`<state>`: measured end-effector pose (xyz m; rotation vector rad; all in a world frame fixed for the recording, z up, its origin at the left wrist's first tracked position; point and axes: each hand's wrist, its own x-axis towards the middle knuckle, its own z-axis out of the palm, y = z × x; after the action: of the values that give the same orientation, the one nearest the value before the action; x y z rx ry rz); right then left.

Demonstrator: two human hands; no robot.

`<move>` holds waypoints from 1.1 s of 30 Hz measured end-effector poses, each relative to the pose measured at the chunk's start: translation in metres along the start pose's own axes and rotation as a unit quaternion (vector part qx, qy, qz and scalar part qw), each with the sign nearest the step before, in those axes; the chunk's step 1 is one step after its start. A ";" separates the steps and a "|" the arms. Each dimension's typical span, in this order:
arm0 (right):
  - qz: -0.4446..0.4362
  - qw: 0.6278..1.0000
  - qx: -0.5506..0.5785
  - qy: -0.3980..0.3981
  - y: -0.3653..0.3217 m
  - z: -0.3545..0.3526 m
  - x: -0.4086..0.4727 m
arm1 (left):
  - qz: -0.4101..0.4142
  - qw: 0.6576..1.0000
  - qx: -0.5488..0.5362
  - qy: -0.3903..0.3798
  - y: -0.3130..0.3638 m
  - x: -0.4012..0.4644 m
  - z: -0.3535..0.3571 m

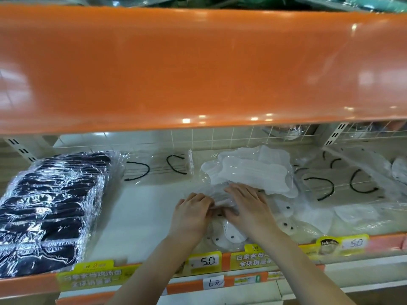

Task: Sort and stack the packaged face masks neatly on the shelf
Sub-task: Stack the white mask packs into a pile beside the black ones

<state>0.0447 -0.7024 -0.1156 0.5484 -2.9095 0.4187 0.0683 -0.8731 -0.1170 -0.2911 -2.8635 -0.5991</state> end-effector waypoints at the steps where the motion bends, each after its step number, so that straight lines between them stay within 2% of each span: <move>1: 0.005 1.000 0.006 -0.002 0.000 0.002 0.001 | 0.008 1.000 -0.003 0.021 0.000 -0.003 0.002; 4: 0.000 0.998 0.014 0.056 0.001 0.008 -0.002 | 0.017 0.997 0.015 0.080 0.001 -0.010 0.007; 11: 0.036 0.985 0.022 0.164 0.004 0.015 -0.002 | 0.028 0.979 -0.039 0.199 0.003 -0.016 -0.003; 16: 0.058 0.970 0.080 0.221 0.002 0.002 -0.005 | -0.061 0.960 -0.173 0.212 -0.006 -0.019 -0.022; 19: 0.042 0.968 0.111 0.223 0.002 -0.001 -0.006 | -0.108 0.941 -0.247 0.205 -0.017 -0.019 -0.042; 23: 0.032 0.946 0.239 0.216 -0.001 -0.008 -0.006 | -0.153 0.909 -0.313 0.230 -0.037 -0.018 -0.067; 27: 0.040 0.929 0.314 0.190 -0.015 -0.024 0.003 | -0.198 0.878 -0.369 0.231 -0.054 -0.016 -0.083; 30: 0.116 0.888 0.430 0.116 -0.034 -0.034 0.015 | -0.224 0.879 -0.356 0.224 -0.065 -0.018 -0.084; 33: 0.159 0.864 0.471 0.076 -0.049 -0.034 0.024 | -0.233 0.898 -0.291 0.235 -0.074 -0.024 -0.079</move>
<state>0.0443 -0.7439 -0.0673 0.0894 -2.4536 1.8596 0.0865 -0.9760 -0.0794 0.4258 -2.2151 -1.3952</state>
